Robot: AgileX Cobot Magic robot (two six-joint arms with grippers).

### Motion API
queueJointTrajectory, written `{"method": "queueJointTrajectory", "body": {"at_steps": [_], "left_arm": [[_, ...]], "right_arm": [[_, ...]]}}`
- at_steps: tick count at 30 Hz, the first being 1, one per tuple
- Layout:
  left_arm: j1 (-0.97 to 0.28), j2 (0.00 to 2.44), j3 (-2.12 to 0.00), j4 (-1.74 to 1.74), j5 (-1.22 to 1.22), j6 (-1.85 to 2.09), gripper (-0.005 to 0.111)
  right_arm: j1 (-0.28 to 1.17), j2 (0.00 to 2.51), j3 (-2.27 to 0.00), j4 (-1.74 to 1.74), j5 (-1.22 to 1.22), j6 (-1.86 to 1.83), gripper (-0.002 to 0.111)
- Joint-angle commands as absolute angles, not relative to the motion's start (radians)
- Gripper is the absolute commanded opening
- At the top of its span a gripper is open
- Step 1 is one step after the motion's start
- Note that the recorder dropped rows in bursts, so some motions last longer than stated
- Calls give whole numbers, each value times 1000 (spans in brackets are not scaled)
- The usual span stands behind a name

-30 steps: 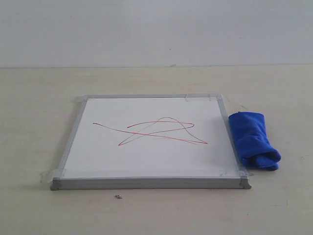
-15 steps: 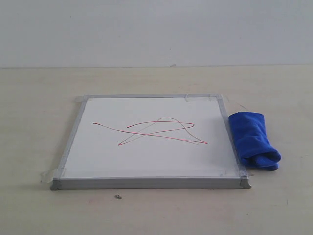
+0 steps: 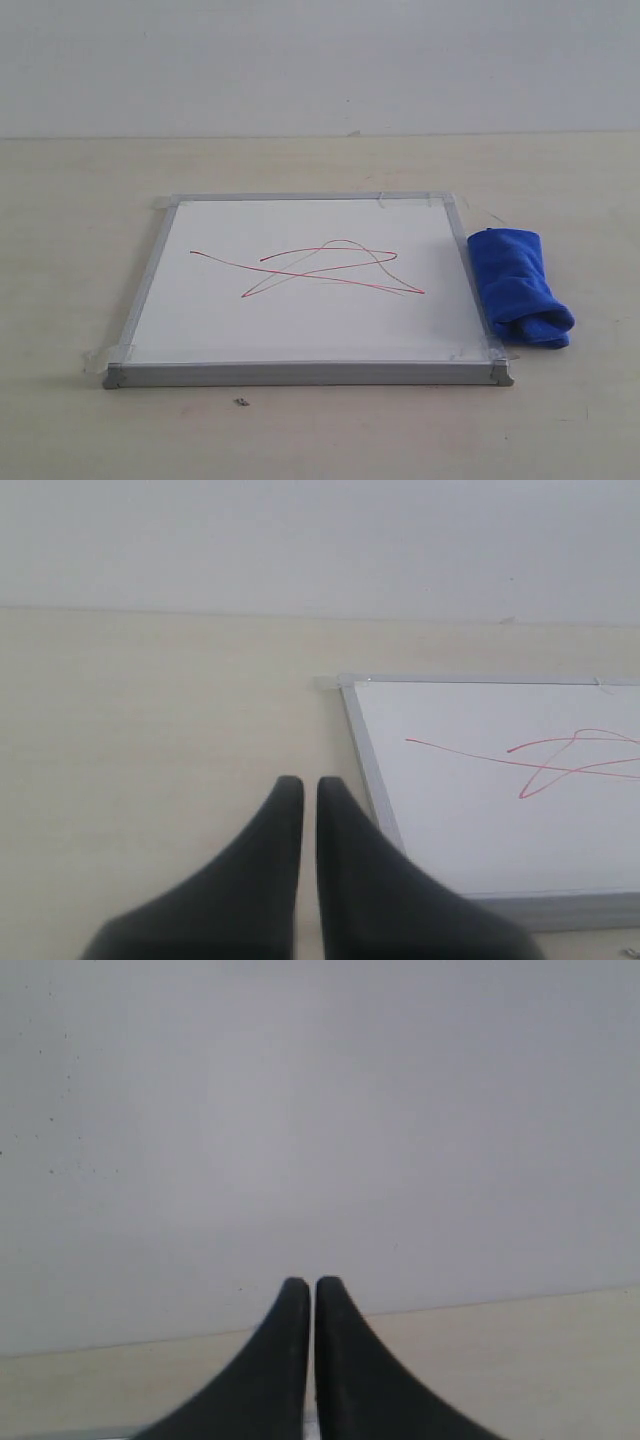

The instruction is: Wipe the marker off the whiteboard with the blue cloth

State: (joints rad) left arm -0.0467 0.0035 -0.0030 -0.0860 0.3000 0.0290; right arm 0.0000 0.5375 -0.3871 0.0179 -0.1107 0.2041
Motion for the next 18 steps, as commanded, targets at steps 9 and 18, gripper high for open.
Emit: {"method": "queueJointTrajectory", "body": {"at_steps": [9, 18], "left_arm": [[-44, 0, 0, -85, 293, 31, 5], [-44, 0, 0, -85, 293, 31, 5]], "right_arm": [[-2, 883, -646, 14, 237, 110, 0], [-2, 1246, -1047, 14, 696, 34, 0]]}}
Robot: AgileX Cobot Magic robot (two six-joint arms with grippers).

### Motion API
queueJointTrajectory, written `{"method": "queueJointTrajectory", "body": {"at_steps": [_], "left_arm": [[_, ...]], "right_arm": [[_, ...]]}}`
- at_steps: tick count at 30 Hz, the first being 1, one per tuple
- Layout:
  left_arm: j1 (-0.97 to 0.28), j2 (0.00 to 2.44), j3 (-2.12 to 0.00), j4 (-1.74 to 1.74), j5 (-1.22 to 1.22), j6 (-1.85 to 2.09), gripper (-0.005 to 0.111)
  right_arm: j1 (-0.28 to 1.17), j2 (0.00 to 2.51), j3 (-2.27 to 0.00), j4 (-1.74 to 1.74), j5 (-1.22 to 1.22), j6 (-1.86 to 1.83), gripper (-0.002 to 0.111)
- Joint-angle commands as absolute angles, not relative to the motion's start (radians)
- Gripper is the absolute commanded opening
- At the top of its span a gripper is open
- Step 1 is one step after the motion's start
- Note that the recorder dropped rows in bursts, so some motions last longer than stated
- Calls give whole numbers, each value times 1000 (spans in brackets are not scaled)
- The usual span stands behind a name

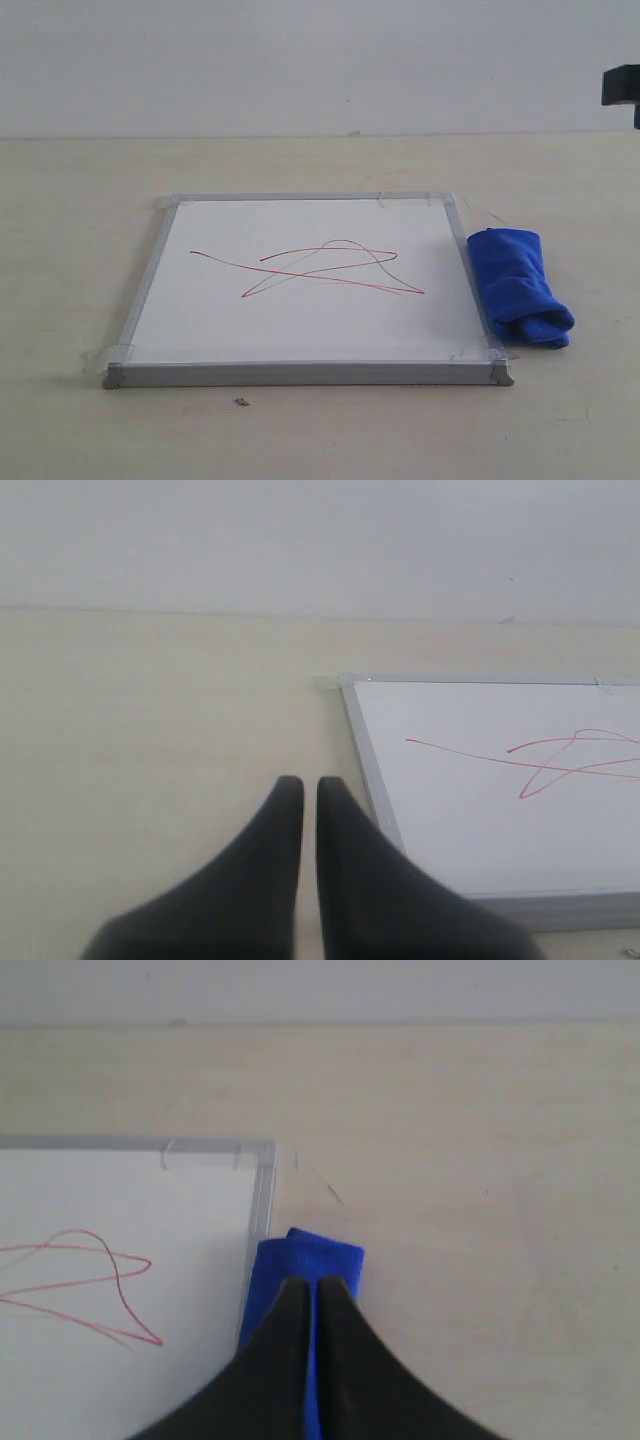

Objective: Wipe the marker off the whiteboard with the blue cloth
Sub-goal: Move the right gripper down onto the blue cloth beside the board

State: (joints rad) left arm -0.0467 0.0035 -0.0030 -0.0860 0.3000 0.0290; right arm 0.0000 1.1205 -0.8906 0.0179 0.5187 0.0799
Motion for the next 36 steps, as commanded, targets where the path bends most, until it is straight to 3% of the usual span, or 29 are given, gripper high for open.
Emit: {"method": "queueJointTrajectory", "body": {"at_steps": [1, 4, 6, 10, 13, 36], "left_arm": [[-44, 0, 0, -85, 293, 31, 5], [-44, 0, 0, -85, 293, 31, 5], [-44, 0, 0, -85, 293, 31, 5], [-44, 0, 0, -85, 293, 31, 5], [-44, 0, 0, -85, 293, 31, 5], [-44, 0, 0, -85, 293, 31, 5]], "right_arm": [[-2, 1274, -1081, 14, 728, 15, 0], [-2, 1369, -1189, 16, 833, -43, 1], [-2, 1434, -1260, 16, 912, -44, 8], [-2, 1560, -1373, 16, 1052, 0, 42], [-2, 1636, -1411, 16, 1117, 67, 57], [0, 1990, -1408, 120, 959, 48, 57]]}}
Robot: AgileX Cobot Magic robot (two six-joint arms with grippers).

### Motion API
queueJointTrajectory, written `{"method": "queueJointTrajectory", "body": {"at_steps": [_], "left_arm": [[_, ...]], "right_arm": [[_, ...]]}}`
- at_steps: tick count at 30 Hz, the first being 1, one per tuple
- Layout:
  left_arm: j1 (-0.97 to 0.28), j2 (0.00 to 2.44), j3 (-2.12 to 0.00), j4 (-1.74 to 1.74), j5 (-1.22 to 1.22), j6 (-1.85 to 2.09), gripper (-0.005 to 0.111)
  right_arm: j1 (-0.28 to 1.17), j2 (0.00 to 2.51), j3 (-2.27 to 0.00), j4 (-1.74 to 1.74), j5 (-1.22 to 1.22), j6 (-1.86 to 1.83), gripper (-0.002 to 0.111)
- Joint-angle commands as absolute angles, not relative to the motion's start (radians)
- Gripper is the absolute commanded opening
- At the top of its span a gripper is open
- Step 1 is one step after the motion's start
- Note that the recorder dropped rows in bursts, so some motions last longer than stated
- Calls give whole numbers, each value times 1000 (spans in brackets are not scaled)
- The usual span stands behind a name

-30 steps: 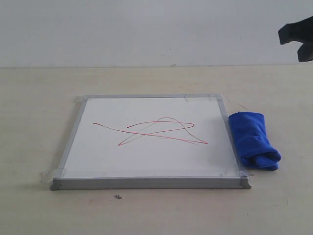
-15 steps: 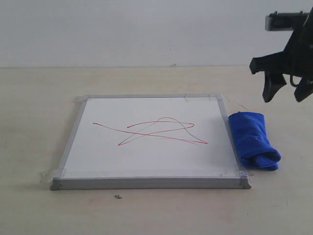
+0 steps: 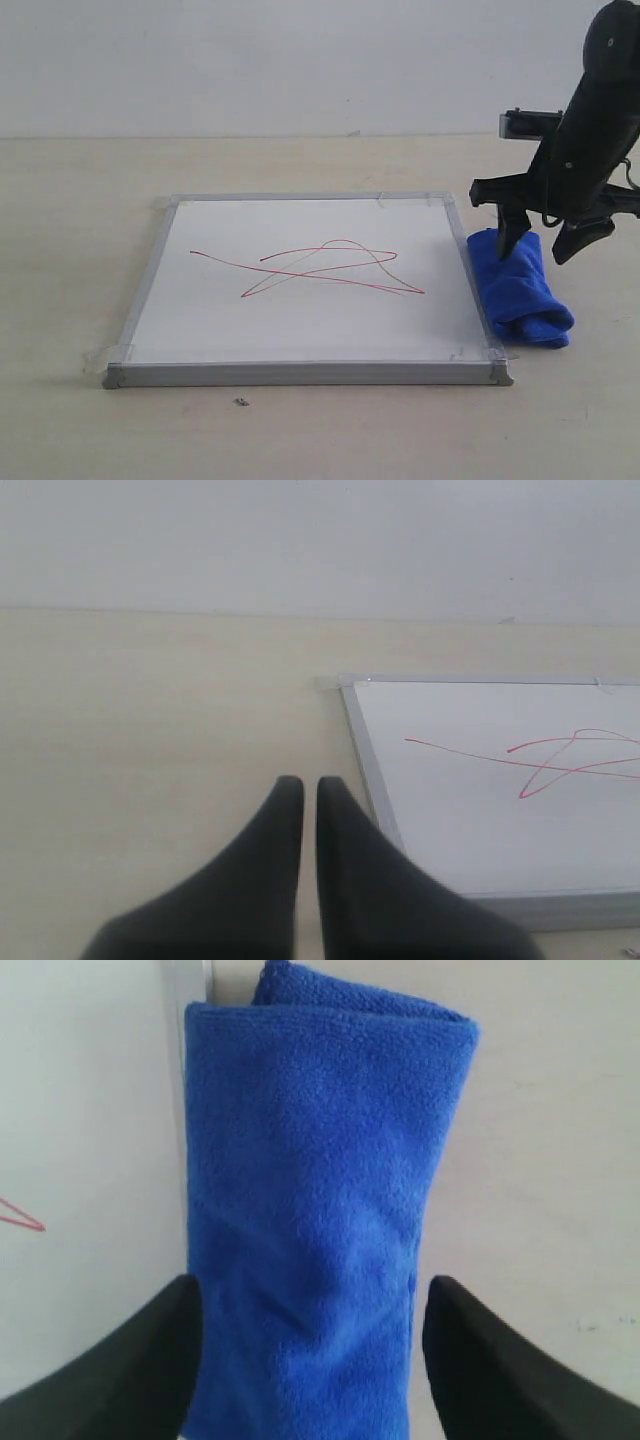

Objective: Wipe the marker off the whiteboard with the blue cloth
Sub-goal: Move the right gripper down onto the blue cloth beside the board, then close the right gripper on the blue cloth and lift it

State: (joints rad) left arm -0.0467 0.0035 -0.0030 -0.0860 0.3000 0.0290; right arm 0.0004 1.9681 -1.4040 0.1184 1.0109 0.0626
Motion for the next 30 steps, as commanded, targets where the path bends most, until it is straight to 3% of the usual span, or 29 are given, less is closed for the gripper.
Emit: {"method": "queueJointTrajectory", "body": {"at_steps": [1, 12, 15, 21, 30], "left_arm": [[-44, 0, 0, -85, 293, 31, 5], [-44, 0, 0, -85, 293, 31, 5], [-44, 0, 0, -85, 293, 31, 5], [-44, 0, 0, -85, 293, 31, 5], [-44, 0, 0, -85, 293, 31, 5]], "right_arm": [[0, 1998, -1408, 120, 949, 46, 57], [0, 2097, -1408, 118, 902, 35, 56], [0, 2108, -1408, 118, 901, 35, 45], [0, 2106, -1408, 123, 925, 13, 2], [0, 2099, -1520, 145, 1109, -149, 0]]}}
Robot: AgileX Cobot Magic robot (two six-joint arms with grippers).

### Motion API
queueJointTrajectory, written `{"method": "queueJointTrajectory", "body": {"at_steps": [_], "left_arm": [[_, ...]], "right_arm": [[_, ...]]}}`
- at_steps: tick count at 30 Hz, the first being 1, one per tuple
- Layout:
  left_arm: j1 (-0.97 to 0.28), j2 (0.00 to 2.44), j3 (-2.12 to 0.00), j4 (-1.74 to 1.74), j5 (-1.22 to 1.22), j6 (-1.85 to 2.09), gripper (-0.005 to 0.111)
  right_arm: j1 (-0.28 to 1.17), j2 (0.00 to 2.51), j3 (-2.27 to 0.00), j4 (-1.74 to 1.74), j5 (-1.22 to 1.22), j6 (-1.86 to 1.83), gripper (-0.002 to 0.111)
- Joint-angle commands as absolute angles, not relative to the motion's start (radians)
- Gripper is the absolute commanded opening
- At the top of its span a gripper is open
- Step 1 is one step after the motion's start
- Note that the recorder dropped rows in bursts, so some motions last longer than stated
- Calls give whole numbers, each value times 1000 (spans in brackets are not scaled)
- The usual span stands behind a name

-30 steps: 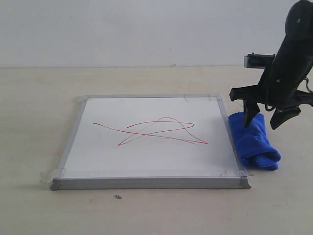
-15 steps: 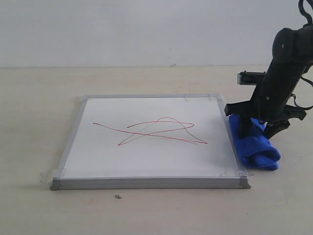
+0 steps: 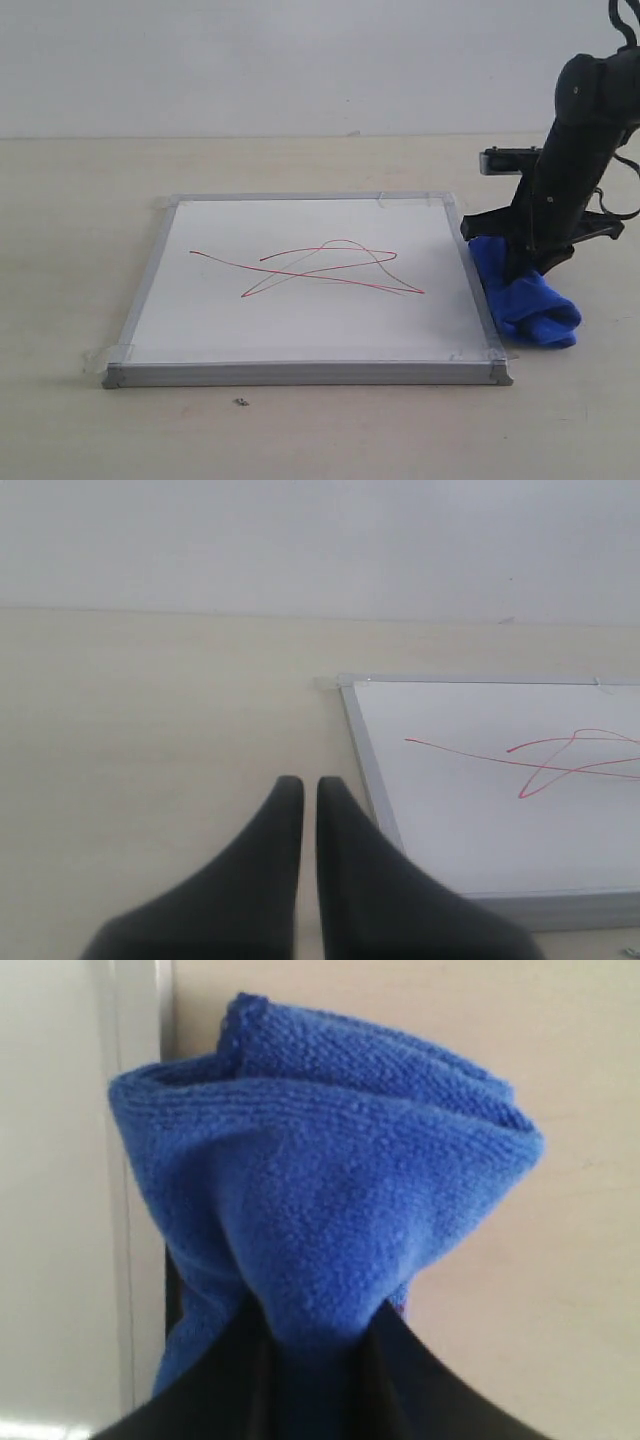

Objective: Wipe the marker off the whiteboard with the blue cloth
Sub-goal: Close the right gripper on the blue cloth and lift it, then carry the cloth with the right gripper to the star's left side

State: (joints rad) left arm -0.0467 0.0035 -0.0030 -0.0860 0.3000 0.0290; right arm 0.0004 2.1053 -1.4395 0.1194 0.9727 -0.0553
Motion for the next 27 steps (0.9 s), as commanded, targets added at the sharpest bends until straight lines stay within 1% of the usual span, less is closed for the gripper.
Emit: {"method": "queueJointTrajectory", "body": {"at_steps": [1, 6, 8, 12, 22, 27], "left_arm": [[-44, 0, 0, -85, 293, 31, 5], [-44, 0, 0, -85, 293, 31, 5], [-44, 0, 0, -85, 293, 31, 5], [-44, 0, 0, -85, 293, 31, 5], [-44, 0, 0, -85, 293, 31, 5], [-44, 0, 0, -85, 293, 31, 5]], "right_arm": [[0, 2095, -1554, 168, 1141, -176, 0], [13, 2061, -1690, 422, 1189, -304, 0], [51, 2061, -1725, 514, 1187, -331, 0], [156, 2089, -1769, 509, 1126, -360, 0], [443, 2202, -1798, 487, 796, -311, 0], [535, 2278, -1817, 487, 645, -251, 0]]}}
